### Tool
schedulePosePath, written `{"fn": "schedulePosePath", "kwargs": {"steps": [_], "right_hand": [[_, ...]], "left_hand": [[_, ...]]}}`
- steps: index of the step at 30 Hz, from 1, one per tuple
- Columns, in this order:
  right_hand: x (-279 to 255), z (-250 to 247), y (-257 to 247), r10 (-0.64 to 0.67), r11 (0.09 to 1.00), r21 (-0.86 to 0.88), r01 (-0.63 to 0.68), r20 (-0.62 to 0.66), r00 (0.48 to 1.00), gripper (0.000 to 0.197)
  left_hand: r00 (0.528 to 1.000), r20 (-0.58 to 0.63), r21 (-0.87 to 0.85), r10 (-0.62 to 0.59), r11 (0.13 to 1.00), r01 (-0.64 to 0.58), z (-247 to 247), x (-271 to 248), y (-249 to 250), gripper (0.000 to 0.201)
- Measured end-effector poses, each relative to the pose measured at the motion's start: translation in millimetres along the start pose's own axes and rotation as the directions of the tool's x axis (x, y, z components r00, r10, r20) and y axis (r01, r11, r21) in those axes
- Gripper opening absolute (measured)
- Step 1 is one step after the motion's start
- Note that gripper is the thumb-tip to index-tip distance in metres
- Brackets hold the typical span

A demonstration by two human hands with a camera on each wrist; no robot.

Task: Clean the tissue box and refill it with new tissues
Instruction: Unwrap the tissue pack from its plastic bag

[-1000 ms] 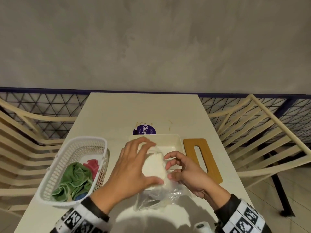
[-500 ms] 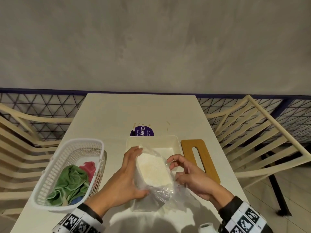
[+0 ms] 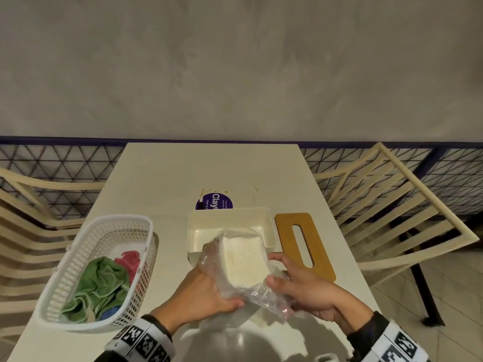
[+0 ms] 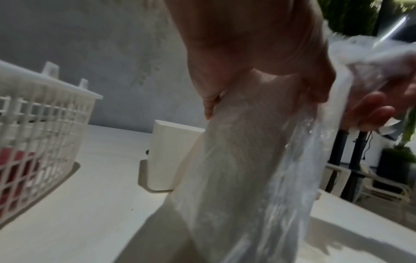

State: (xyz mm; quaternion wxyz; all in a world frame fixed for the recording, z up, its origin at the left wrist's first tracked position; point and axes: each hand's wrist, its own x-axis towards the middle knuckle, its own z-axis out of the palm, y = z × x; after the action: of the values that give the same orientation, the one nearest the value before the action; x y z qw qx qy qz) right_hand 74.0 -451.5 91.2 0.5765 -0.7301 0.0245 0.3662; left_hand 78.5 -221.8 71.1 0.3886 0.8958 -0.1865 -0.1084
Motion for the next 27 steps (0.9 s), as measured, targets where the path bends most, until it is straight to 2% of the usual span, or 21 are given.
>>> {"fn": "schedulePosePath", "kwargs": {"steps": [3,7,11,14,15,17,19,20,23,27], "right_hand": [[-2,-10,17,0.053,0.972,0.231,-0.042,-0.04,0.998,0.06],[0,-14,41,0.143,0.94,0.309,-0.145,0.032,0.989,0.062],[2,-13,54,0.17,0.985,0.046,-0.167,-0.071,0.983,0.05],[0,-13,53,0.077,0.977,-0.185,-0.103,-0.147,0.986,0.045],[1,-13,54,0.021,0.958,-0.277,-0.079,-0.206,0.978,0.043],[7,-13,56,-0.154,0.89,-0.455,-0.037,-0.376,0.914,0.036],[15,-9,55,-0.265,0.85,-0.527,-0.009,-0.442,0.857,0.028],[20,-7,55,-0.251,0.853,-0.522,-0.013,-0.433,0.866,0.029],[38,-2,61,-0.088,0.886,-0.451,-0.108,-0.392,0.916,0.041],[54,-4,69,0.121,0.924,-0.281,-0.259,-0.426,0.897,0.027]], "left_hand": [[0.998,-0.066,0.136,0.009,0.991,0.0,1,-1,-1,0.124],[0.997,-0.071,0.262,0.007,0.965,0.012,5,0,-2,0.117],[1.0,-0.023,0.351,0.016,0.936,-0.007,17,2,2,0.116],[1.0,0.023,0.428,0.011,0.904,-0.019,26,2,6,0.113],[0.999,0.038,0.45,0.007,0.893,-0.023,30,2,6,0.111],[0.998,0.061,0.479,-0.006,0.878,-0.024,38,5,3,0.112],[0.993,0.116,0.493,-0.032,0.869,-0.029,48,8,0,0.12],[0.986,0.158,0.495,-0.043,0.868,-0.041,53,10,-3,0.125],[0.962,0.256,0.471,-0.094,0.881,-0.039,62,12,-15,0.136],[0.953,0.26,0.535,-0.157,0.845,-0.006,59,13,-30,0.137]]}}
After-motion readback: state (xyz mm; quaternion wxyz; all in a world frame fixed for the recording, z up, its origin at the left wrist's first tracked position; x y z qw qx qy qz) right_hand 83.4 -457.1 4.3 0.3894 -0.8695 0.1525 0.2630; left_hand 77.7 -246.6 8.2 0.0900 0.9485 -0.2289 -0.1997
